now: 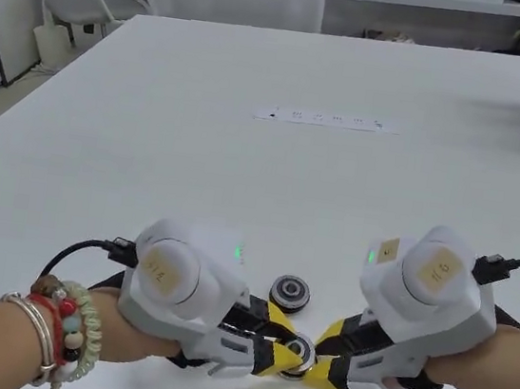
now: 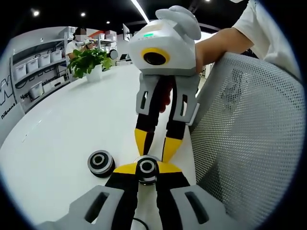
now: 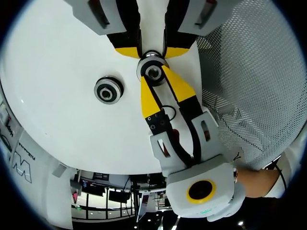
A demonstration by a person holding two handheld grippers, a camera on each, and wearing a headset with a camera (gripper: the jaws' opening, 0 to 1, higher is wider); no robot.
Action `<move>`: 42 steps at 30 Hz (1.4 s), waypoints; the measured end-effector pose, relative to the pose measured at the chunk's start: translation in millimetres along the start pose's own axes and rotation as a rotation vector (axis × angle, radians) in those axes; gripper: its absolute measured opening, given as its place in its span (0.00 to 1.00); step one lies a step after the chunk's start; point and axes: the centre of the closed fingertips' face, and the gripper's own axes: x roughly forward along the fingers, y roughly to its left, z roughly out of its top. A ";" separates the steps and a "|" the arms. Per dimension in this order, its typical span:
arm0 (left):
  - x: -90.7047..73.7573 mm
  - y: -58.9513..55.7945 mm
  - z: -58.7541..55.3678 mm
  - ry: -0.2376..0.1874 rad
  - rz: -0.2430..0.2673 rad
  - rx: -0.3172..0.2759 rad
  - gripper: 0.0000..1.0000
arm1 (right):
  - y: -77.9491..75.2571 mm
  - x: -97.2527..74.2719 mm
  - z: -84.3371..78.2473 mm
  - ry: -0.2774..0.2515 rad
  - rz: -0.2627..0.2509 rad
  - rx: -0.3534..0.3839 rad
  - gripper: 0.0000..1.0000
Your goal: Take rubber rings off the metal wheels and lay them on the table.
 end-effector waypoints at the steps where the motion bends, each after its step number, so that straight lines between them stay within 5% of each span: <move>1: 0.1 0.0 0.1 0.001 0.002 -0.002 0.09 | -0.1 -0.2 -0.9 0.004 0.000 -0.001 0.14; 17: -0.3 0.0 0.1 0.001 0.006 0.000 0.09 | 0.1 -3.0 -2.7 0.019 0.004 0.009 0.06; 31: -0.6 -0.4 0.5 0.001 0.003 0.004 0.09 | 1.0 -3.8 9.6 -0.052 0.011 0.079 0.22; 42: -0.8 -0.7 0.3 -0.002 0.006 -0.005 0.09 | 2.1 -4.0 1.0 -0.031 0.024 0.011 0.11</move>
